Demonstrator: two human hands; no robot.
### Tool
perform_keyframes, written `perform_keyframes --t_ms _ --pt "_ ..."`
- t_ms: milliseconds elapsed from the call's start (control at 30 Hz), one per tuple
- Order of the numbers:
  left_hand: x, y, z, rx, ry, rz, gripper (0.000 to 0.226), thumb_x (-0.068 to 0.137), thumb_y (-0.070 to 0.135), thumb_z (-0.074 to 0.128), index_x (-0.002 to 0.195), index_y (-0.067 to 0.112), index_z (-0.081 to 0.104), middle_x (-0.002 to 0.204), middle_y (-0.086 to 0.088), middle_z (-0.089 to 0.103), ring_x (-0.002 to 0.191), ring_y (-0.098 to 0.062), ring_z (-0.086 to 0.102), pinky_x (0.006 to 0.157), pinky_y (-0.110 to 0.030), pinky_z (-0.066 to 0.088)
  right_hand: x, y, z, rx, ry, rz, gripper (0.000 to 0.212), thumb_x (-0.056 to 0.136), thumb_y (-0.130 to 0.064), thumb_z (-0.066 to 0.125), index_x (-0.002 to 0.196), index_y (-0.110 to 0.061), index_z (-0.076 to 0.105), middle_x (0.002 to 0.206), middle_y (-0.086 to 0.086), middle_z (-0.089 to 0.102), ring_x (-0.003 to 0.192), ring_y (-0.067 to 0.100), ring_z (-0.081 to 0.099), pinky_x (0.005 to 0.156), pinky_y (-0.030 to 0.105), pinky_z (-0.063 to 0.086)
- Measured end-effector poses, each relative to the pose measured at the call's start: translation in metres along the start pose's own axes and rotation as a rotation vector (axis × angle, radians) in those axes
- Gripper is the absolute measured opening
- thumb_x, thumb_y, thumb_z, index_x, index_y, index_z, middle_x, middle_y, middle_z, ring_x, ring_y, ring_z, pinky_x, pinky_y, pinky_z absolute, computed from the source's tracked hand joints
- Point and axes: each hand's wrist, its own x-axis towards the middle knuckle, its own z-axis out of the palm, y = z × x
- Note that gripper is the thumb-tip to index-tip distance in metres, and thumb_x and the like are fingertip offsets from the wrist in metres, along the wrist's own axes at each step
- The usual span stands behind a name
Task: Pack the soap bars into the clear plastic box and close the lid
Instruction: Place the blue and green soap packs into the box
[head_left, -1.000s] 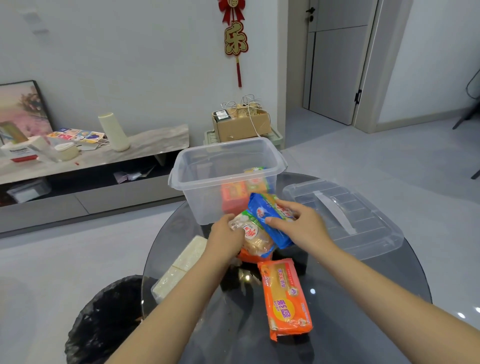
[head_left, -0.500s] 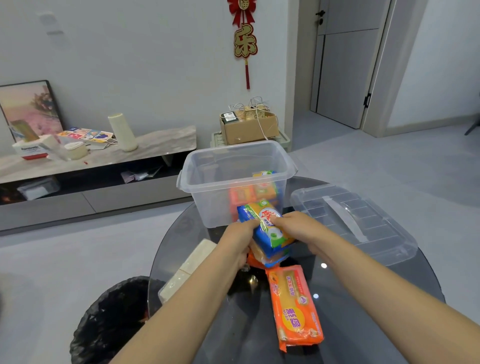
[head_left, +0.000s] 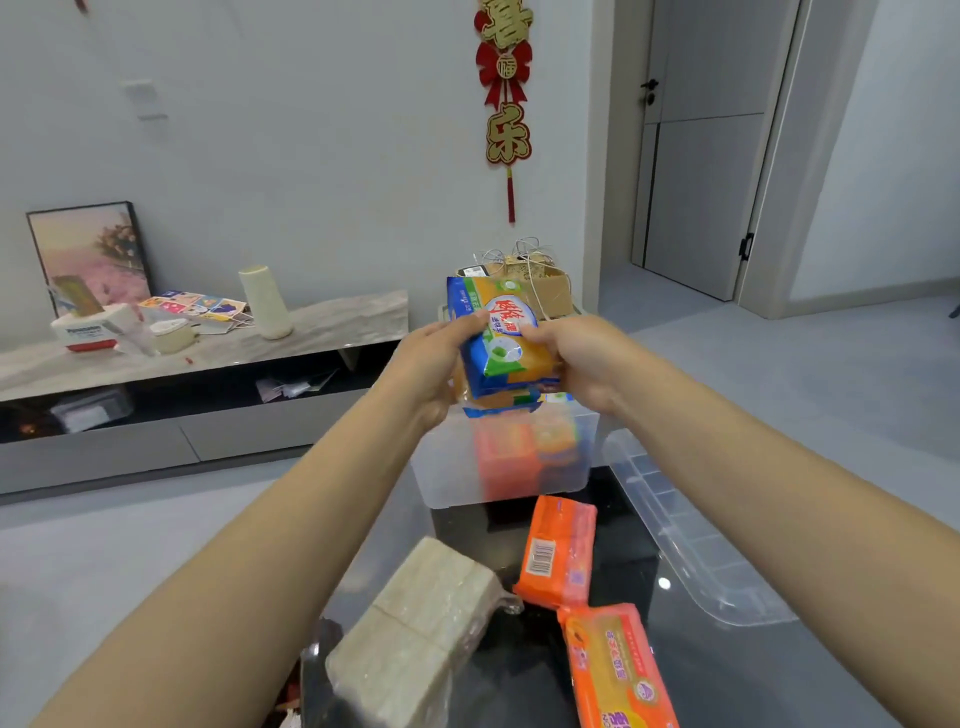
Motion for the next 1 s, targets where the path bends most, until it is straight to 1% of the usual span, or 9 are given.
perform_keyframes --t_ms 133,233,367,500,600,700,800,900,1000 --pt "0.042 0.004 -0.009 0.044 0.05 -0.061 0.024 0.09 0.022 0.058 0.109 0.007 0.057 0.091 -0.009 0.069 0.07 -0.022 0.067 0.064 -0.039 0.058 0.051 -0.006 0.02 -0.032 -0.023 0.059 0.027 0.093 -0.006 0.043 0.117 -0.006 0.053 0.11 0.017 0.062 0.082 0.027 0.059 0.064 0.033 0.048" --pt "0.07 -0.002 -0.017 0.205 0.105 -0.143 0.024 0.092 0.015 0.054 0.113 0.003 0.053 0.094 -0.013 0.064 0.07 -0.024 0.064 0.066 -0.041 0.056 0.086 0.009 0.031 -0.08 -0.032 0.182 0.017 0.09 -0.003 0.038 0.103 -0.008 0.048 0.095 0.016 0.059 0.076 0.028 0.056 0.072 0.036 0.048" --pt "0.093 -0.022 -0.03 0.509 0.092 -0.35 0.016 0.095 0.006 0.041 0.083 0.004 0.051 0.063 -0.009 0.065 0.051 -0.021 0.063 0.056 -0.034 0.056 0.119 0.04 0.04 -0.198 -0.115 0.321 0.016 0.089 0.001 0.035 0.078 -0.002 0.047 0.075 0.015 0.052 0.063 0.025 0.051 0.064 0.036 0.046" --pt "0.105 -0.039 -0.039 0.754 0.011 -0.449 0.021 0.093 0.003 0.037 0.076 0.005 0.049 0.076 -0.013 0.055 0.079 -0.028 0.059 0.085 -0.04 0.049 0.138 0.058 0.048 -0.442 -0.222 0.366 0.027 0.093 0.003 0.032 0.069 0.0 0.044 0.071 0.014 0.048 0.06 0.021 0.046 0.066 0.03 0.043" --pt "0.107 -0.045 -0.039 0.869 -0.069 -0.484 0.012 0.089 0.001 0.039 0.093 -0.002 0.049 0.078 -0.015 0.05 0.079 -0.028 0.052 0.08 -0.037 0.044 0.139 0.058 0.05 -0.726 -0.311 0.407 0.027 0.093 -0.003 0.037 0.069 0.0 0.048 0.071 0.016 0.048 0.06 0.023 0.045 0.066 0.032 0.04" --pt "0.112 -0.051 -0.039 1.051 -0.158 -0.484 0.031 0.089 0.005 0.042 0.12 0.0 0.047 0.084 -0.016 0.051 0.071 -0.026 0.052 0.063 -0.031 0.045 0.137 0.057 0.052 -0.885 -0.35 0.413 0.027 0.091 -0.003 0.039 0.068 0.002 0.053 0.07 0.017 0.055 0.06 0.026 0.05 0.059 0.033 0.042" --pt "0.11 -0.051 -0.037 1.171 -0.18 -0.45 0.028 0.088 0.006 0.042 0.114 0.004 0.054 0.089 -0.013 0.056 0.074 -0.026 0.054 0.062 -0.03 0.043 0.136 0.059 0.057 -1.094 -0.357 0.348 0.031 0.094 -0.009 0.041 0.066 -0.004 0.053 0.056 0.011 0.059 0.048 0.021 0.055 0.048 0.028 0.045" --pt "0.105 -0.049 -0.036 1.282 -0.19 -0.41 0.03 0.09 0.009 0.04 0.113 0.005 0.059 0.099 -0.008 0.053 0.088 -0.024 0.051 0.07 -0.03 0.04 0.135 0.057 0.063 -1.311 -0.383 0.298 0.032 0.096 -0.02 0.043 0.07 -0.004 0.053 0.07 0.008 0.054 0.054 0.017 0.049 0.056 0.029 0.044" --pt "0.105 -0.048 -0.037 1.272 -0.203 -0.436 0.024 0.089 0.008 0.042 0.107 0.006 0.058 0.102 -0.013 0.058 0.09 -0.028 0.056 0.064 -0.029 0.043 0.132 0.051 0.064 -1.491 -0.354 0.256 0.026 0.096 -0.021 0.042 0.109 -0.005 0.059 0.106 0.015 0.059 0.079 0.025 0.054 0.073 0.028 0.037"
